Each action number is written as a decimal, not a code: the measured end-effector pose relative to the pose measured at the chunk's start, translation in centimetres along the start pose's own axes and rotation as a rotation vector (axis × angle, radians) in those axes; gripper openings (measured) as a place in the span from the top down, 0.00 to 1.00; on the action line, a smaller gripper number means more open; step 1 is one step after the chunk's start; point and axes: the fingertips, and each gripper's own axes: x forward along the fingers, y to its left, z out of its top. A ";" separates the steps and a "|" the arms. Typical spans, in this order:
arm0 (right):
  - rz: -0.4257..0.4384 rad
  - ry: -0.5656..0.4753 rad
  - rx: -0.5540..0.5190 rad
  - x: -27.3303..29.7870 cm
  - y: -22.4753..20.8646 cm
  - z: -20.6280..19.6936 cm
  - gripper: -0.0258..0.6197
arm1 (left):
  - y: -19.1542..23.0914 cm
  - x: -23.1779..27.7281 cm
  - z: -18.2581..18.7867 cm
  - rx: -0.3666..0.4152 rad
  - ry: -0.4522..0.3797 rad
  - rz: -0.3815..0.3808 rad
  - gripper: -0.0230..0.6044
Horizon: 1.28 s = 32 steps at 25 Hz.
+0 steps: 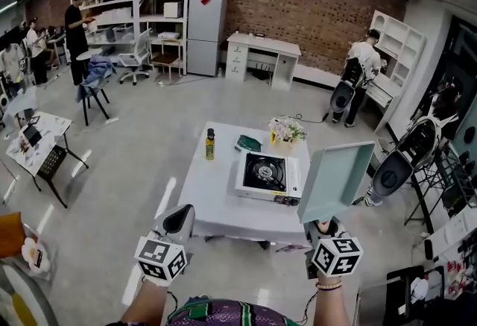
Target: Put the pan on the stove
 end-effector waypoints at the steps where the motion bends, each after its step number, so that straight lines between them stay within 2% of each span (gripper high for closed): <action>1: -0.006 -0.003 0.000 0.7 0.4 0.3 0.73 | 0.9 0.3 0.1 0.002 0.002 -0.005 0.93; 6: -0.026 -0.011 0.011 3.6 2.2 1.2 0.73 | 4.2 2.0 0.2 0.003 0.013 -0.038 0.93; 12: -0.047 0.005 0.018 5.4 2.6 1.4 0.73 | 5.0 4.5 -0.1 -0.001 0.032 -0.091 0.93; 19: -0.022 0.007 0.017 8.3 0.1 1.7 0.73 | 3.6 8.2 0.0 -0.009 0.029 -0.100 0.93; 22: -0.002 0.006 0.010 9.3 -0.9 2.3 0.73 | 2.2 9.4 0.4 -0.039 0.027 -0.118 0.93; 32: 0.066 0.017 0.029 10.8 -4.4 1.7 0.73 | -1.6 13.1 1.5 0.023 0.016 -0.086 0.93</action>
